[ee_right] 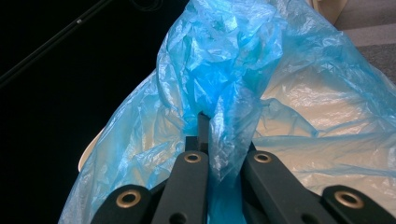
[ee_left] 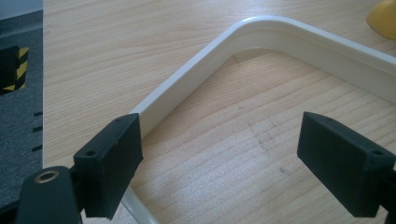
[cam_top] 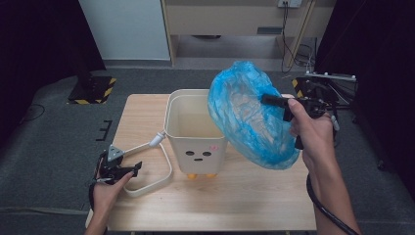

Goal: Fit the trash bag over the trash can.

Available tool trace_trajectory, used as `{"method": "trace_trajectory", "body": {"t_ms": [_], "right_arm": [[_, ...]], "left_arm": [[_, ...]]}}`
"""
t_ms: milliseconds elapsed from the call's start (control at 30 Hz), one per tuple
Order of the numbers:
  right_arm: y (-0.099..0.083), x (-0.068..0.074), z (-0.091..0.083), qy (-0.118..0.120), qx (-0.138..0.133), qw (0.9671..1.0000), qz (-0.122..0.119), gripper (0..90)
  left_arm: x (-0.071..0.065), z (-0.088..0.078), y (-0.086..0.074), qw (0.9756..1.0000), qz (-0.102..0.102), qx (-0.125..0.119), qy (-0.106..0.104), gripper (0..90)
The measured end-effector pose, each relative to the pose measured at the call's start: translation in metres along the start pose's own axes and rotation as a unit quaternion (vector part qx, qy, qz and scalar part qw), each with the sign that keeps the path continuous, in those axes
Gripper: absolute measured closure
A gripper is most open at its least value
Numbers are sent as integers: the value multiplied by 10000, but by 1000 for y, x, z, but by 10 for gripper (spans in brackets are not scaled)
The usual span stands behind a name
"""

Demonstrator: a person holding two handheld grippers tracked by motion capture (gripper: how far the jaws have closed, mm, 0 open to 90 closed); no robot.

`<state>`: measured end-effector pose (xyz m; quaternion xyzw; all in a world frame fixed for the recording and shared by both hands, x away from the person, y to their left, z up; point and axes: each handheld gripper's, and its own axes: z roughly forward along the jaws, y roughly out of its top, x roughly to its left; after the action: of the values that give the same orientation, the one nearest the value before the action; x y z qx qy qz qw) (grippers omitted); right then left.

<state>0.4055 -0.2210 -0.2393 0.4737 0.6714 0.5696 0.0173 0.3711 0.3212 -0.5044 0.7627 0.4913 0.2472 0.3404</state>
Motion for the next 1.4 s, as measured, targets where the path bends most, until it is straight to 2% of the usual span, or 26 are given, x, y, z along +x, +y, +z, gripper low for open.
{"method": "trace_trajectory", "body": {"t_ms": [167, 433, 700, 1400], "right_arm": [[4, 6, 4, 22, -14, 10000, -63, 896], [14, 24, 13, 68, 66, 9998, -187, 896], [19, 43, 30, 146, 194, 9990, -383, 896], [22, 75, 68, 349, 445, 9965, -621, 896]], "left_arm": [[0, 0, 0, 10000, -5, -1, 2, 134], [1, -1, 0, 10000, -17, -17, -1, 134], [1, -1, 1, 10000, -39, -47, -14, 134], [1, -2, 1, 10000, -36, -87, -18, 137]]}}
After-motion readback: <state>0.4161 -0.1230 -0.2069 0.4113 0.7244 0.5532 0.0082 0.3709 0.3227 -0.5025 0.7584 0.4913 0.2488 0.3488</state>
